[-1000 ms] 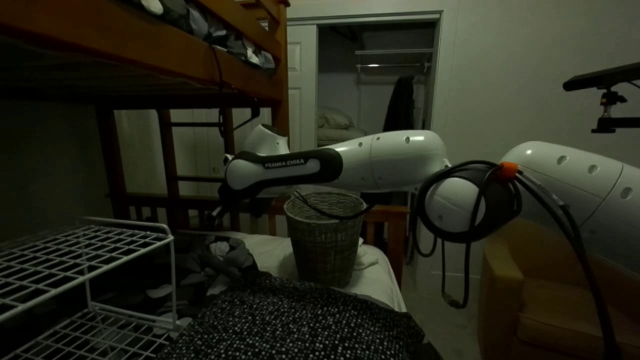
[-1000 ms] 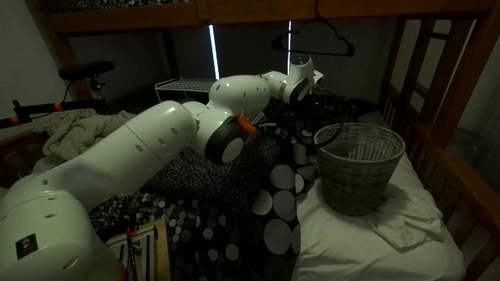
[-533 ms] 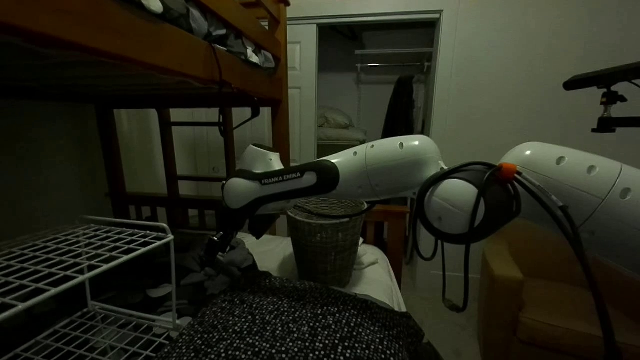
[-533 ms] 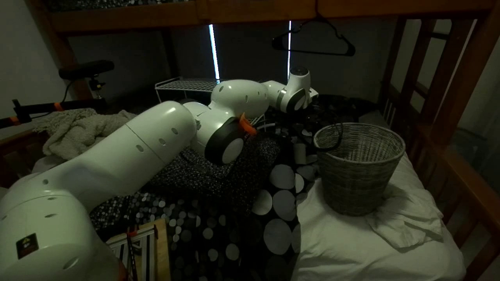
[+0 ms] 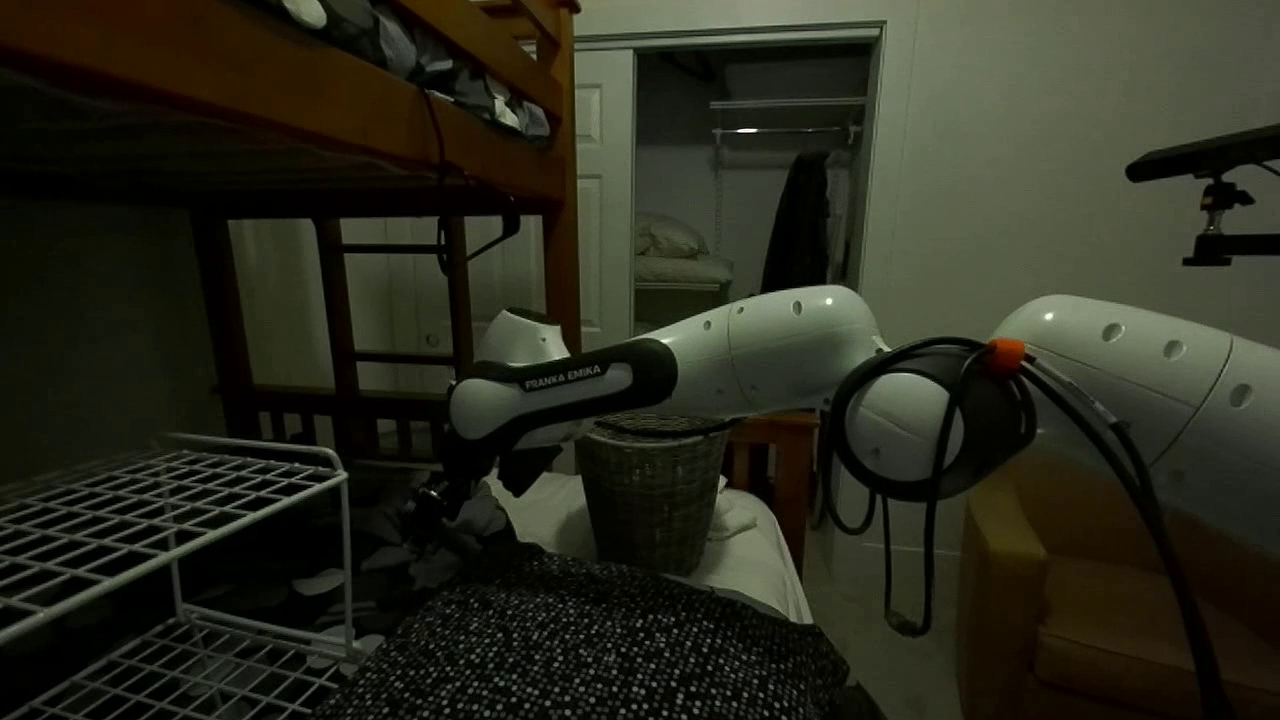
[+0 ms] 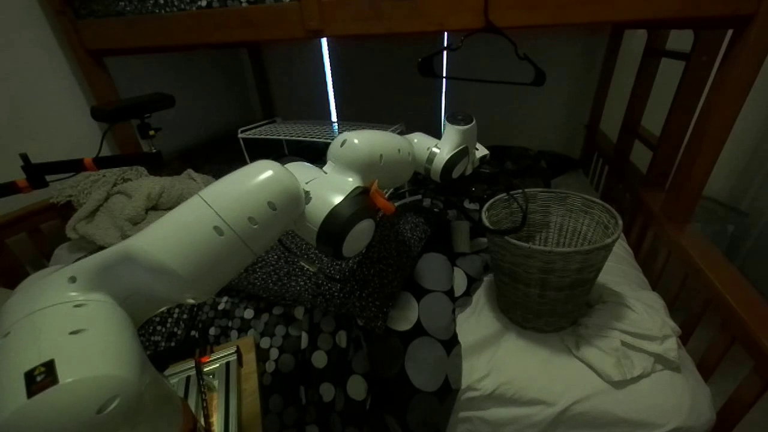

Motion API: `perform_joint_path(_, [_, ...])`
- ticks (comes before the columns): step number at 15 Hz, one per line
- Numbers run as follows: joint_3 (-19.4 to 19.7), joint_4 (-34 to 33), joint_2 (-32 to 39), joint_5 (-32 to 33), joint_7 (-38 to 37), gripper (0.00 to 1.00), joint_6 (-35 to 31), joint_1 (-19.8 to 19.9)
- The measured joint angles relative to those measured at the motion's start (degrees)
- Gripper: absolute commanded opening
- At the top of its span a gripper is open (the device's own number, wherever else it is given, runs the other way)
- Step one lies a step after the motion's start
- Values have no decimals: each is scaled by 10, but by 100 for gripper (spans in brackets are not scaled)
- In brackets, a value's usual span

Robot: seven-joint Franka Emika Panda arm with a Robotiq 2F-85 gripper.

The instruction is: Pick up the lint roller and put it on the top white rack

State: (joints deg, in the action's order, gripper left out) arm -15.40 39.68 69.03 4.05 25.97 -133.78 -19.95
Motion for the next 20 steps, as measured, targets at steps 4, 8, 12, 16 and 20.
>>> perform_joint_path(4, [0,-1,4,0,14,19,0,1])
perform_joint_path(8, [0,-2,5,1,32,7,0,2])
perform_joint_path(12, [0,-4,4,0,39,7,-12,6])
perform_joint_path(16, [0,1,-9,0,34,7,-119,17])
perform_joint_path(20, [-6,28,-37,0,33,7,-232,36])
